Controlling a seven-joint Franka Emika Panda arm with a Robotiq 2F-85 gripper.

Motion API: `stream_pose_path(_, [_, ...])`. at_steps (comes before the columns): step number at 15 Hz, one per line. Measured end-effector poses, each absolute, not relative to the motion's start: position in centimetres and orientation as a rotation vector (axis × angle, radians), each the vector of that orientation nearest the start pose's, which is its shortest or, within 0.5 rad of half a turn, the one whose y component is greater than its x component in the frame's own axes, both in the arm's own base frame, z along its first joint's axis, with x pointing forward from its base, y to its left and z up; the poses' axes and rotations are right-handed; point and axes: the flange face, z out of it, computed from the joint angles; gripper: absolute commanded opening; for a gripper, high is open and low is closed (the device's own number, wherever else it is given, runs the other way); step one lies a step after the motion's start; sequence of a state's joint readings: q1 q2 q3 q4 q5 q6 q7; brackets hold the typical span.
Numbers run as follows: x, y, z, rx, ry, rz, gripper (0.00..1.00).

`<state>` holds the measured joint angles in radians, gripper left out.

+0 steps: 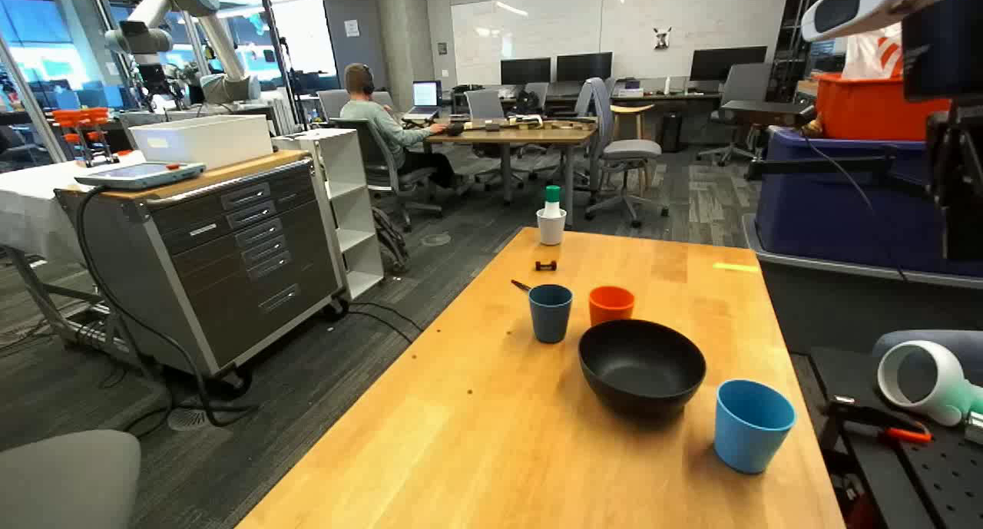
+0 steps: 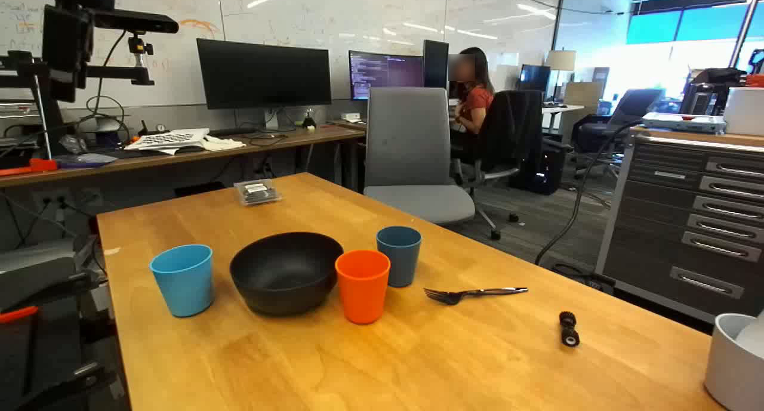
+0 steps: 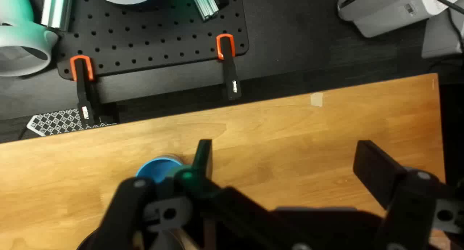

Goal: Stack the three cups and put the in the bowl, then pick the fork and put it in the cups

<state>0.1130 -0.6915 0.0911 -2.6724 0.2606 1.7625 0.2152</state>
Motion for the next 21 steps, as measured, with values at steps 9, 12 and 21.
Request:
stream_pose_path(9, [30.1,8.5,42.9,-2.969,0.173,0.372,1.00])
stream_pose_path(12, [30.1,8.5,42.9,-2.969,0.173,0.372,1.00])
stream_pose_path(21, [31.1,7.4,42.5,-2.978,0.253,0.259,1.00])
